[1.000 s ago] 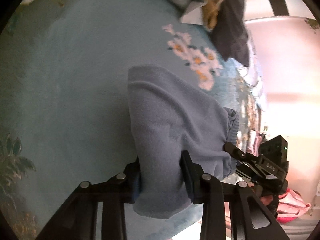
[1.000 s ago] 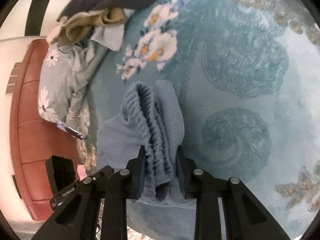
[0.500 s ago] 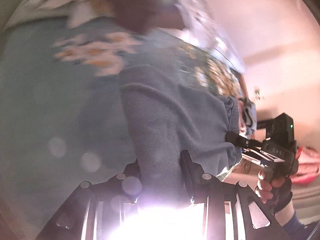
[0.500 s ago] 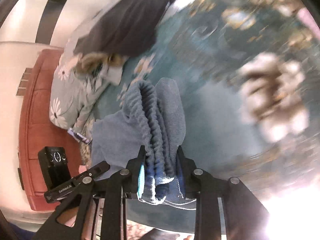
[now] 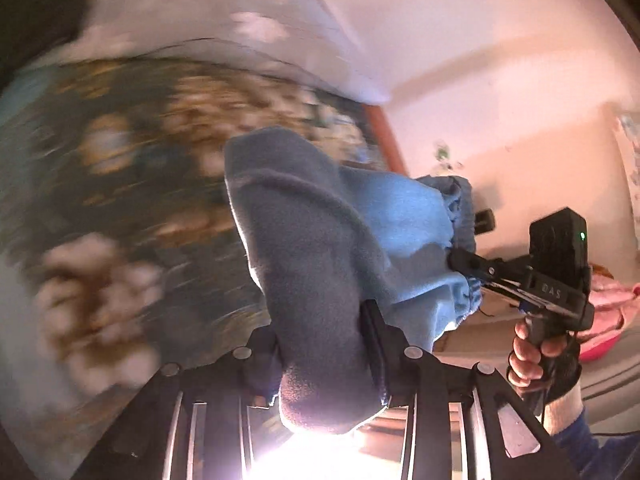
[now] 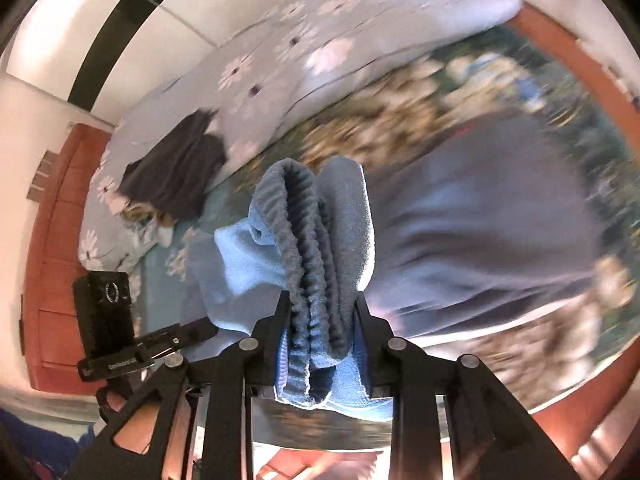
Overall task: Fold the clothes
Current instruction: 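Lift the folded sweatpants with both grippers and carry them onto the clothes stack, then lower the sweatpants onto the pink and grey stack and open both grippers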
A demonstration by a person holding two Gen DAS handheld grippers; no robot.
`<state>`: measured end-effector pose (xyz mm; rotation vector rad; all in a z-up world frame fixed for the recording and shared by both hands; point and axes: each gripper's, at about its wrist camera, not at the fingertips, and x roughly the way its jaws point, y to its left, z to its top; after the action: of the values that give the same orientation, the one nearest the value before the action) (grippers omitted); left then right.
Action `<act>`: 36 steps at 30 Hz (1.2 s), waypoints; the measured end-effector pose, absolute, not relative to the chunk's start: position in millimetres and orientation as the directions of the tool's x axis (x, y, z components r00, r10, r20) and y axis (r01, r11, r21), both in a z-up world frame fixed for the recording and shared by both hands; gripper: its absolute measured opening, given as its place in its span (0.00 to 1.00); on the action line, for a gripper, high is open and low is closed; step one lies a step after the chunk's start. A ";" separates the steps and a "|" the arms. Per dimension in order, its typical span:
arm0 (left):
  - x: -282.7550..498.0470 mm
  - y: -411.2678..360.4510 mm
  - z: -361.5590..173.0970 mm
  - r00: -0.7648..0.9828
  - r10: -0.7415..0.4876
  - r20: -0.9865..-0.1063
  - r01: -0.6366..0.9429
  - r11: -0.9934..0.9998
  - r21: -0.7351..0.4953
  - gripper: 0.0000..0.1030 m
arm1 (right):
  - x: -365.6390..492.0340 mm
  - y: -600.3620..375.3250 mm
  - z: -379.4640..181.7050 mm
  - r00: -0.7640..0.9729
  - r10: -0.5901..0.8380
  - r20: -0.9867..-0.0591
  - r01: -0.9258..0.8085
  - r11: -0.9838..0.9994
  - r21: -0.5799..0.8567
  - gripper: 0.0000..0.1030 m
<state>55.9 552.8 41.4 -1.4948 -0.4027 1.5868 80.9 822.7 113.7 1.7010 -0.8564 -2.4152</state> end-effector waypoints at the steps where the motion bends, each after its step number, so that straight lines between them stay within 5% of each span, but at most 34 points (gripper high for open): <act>1: 57.4 572.7 45.9 0.131 0.768 -0.627 -0.393 -0.541 -0.744 0.36 | 81.8 842.2 118.1 -0.389 -0.348 -0.853 -0.258 -0.848 0.463 0.28; 13: 54.6 692.7 19.8 0.112 0.714 -0.691 -0.412 -0.600 -0.686 0.36 | 49.3 990.3 74.5 -0.386 -0.416 -0.823 -0.271 -0.802 0.532 0.29; 24: 55.8 684.2 -34.2 0.120 0.703 -0.701 -0.317 -0.642 -0.698 0.48 | 41.6 1012.4 -4.1 -0.357 -0.493 -0.793 -0.345 -0.720 0.602 0.34; 36: 46.5 673.4 26.4 0.001 0.616 -0.788 -0.427 -0.712 -0.557 0.47 | 48.7 1003.4 26.8 -0.351 -0.423 -0.836 -0.293 -0.798 0.527 0.38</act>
<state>46.5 673.4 26.4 -1.5444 -0.2015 1.8011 48.7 1003.4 26.8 1.7381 -0.9640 -2.3219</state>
